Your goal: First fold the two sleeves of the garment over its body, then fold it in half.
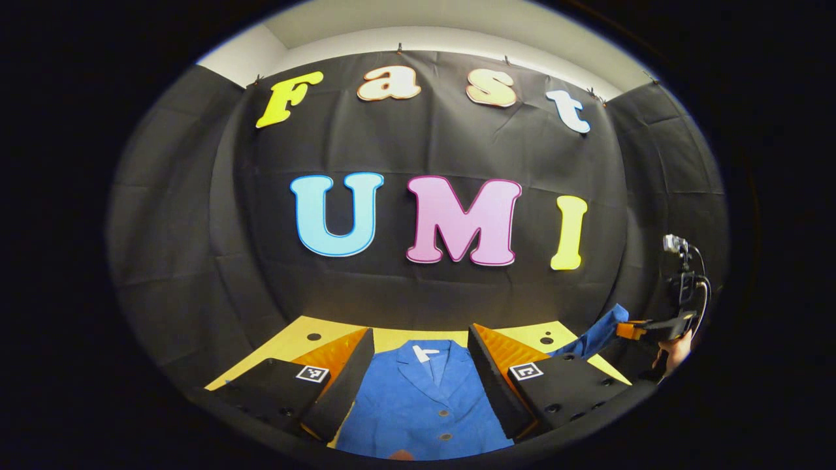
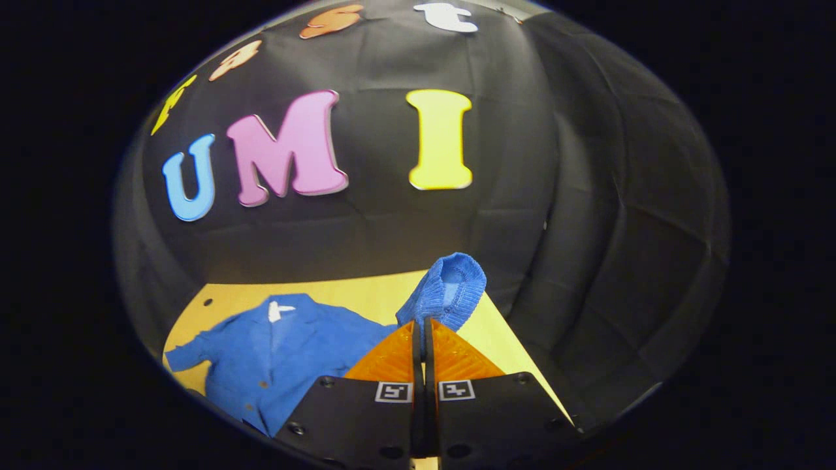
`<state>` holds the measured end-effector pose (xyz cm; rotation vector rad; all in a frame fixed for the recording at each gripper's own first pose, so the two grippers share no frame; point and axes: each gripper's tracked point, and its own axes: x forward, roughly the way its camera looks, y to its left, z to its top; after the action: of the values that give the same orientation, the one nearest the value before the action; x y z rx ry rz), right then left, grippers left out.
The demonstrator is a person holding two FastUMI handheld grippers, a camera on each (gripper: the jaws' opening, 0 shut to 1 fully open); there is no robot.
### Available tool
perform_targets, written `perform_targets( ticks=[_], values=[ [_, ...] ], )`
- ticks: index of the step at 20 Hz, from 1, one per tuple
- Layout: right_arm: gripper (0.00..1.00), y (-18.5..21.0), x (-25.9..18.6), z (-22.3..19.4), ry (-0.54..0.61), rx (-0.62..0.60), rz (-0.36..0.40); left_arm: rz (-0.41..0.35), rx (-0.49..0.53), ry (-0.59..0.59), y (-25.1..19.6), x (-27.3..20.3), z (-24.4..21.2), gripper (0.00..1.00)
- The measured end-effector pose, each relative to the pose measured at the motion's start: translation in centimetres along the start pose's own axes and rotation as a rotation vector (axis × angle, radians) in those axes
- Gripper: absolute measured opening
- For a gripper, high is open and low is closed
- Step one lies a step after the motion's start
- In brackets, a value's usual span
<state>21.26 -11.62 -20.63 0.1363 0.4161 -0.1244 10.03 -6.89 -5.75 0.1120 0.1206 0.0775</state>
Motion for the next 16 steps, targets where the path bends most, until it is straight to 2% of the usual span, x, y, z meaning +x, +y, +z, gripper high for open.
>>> perform_targets(
  ticks=[4, 8, 10, 13, 16],
  values=[
    [0.0, 10.3, -3.8, 4.8, -0.073, -0.059, 0.103, 0.037, -0.039, -0.005, 7.1, -1.3, -0.4, 0.82],
    [0.0, 22.0, -1.4, 3.5, -0.035, -0.129, 0.224, 0.119, -0.083, 0.059, 14.4, -2.1, -3.9, 0.82],
    [0.0, 27.7, 1.2, 1.2, 0.008, -0.169, 0.276, 0.17, -0.088, 0.076, 17.9, -2.6, -5.5, 0.82],
    [0.0, 35.4, 5.9, -5.0, 0.103, -0.268, 0.344, 0.258, -0.083, 0.101, 23.4, -4.0, -8.0, 0.83],
    [0.0, 41.0, 9.9, -13.7, 0.276, -0.323, 0.392, 0.337, -0.074, 0.142, 27.9, -5.9, -10.8, 0.83]
  ],
)
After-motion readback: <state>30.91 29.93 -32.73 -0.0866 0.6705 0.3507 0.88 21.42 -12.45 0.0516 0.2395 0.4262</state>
